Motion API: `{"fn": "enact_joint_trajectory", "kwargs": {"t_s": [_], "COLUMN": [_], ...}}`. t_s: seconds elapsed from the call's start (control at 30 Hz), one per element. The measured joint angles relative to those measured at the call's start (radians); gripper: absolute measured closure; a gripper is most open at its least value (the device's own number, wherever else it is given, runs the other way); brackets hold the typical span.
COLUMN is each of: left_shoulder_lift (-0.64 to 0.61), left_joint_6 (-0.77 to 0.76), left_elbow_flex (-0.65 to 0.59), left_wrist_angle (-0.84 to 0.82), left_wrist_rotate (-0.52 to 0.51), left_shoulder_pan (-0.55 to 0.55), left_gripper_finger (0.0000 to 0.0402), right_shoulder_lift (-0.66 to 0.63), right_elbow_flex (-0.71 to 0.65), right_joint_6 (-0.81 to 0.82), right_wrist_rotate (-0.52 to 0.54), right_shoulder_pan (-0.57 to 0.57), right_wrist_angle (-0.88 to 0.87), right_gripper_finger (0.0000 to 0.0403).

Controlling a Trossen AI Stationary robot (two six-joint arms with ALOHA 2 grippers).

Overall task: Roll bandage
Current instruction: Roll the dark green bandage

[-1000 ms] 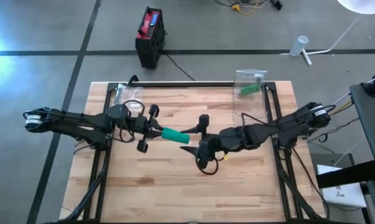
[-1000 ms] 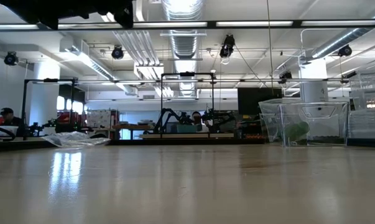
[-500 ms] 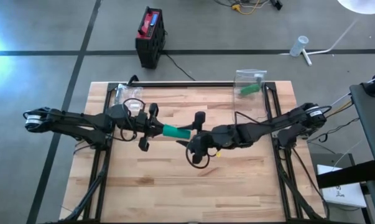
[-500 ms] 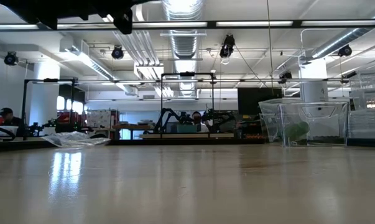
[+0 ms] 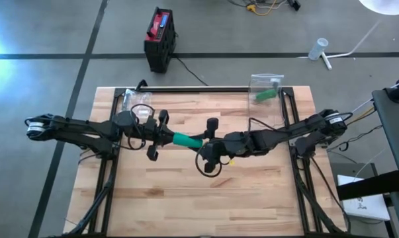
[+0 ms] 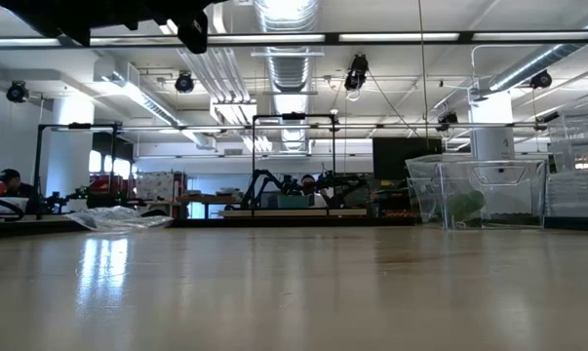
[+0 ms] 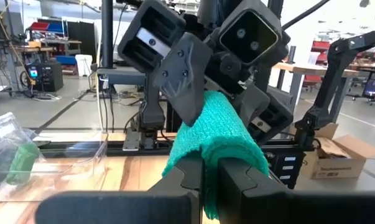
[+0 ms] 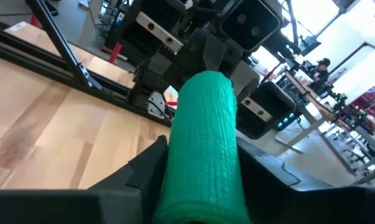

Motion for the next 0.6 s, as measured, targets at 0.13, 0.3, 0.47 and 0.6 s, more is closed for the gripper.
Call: {"fn": "enact_joint_trajectory", "kwargs": {"t_s": [0.13, 0.3, 0.47, 0.6], "left_shoulder_lift": [0.000, -0.001, -0.064, -0.141], "left_joint_6": [0.011, 0.064, 0.158, 0.218], "left_elbow_flex": [0.000, -0.001, -0.002, -0.006], "left_wrist_angle": [0.004, 0.002, -0.050, -0.114], "left_wrist_rotate": [0.000, -0.001, -0.049, -0.071], "left_shoulder_pan": [0.000, 0.000, -0.001, 0.000], "left_gripper_finger": [0.0393, 0.0390, 0.0371, 0.0339], "right_shoulder_lift": [0.000, 0.000, -0.057, -0.173], "right_elbow_flex": [0.000, 0.000, -0.002, -0.037], "right_joint_6": [0.020, 0.055, 0.109, 0.121], "right_wrist_rotate": [0.000, -0.005, -0.100, -0.308], "right_shoulder_pan": [0.000, -0.008, -0.011, -0.009], "right_wrist_angle": [-0.005, -0.040, -0.075, -0.050], "right_gripper_finger": [0.0279, 0.0361, 0.0385, 0.0386]}}
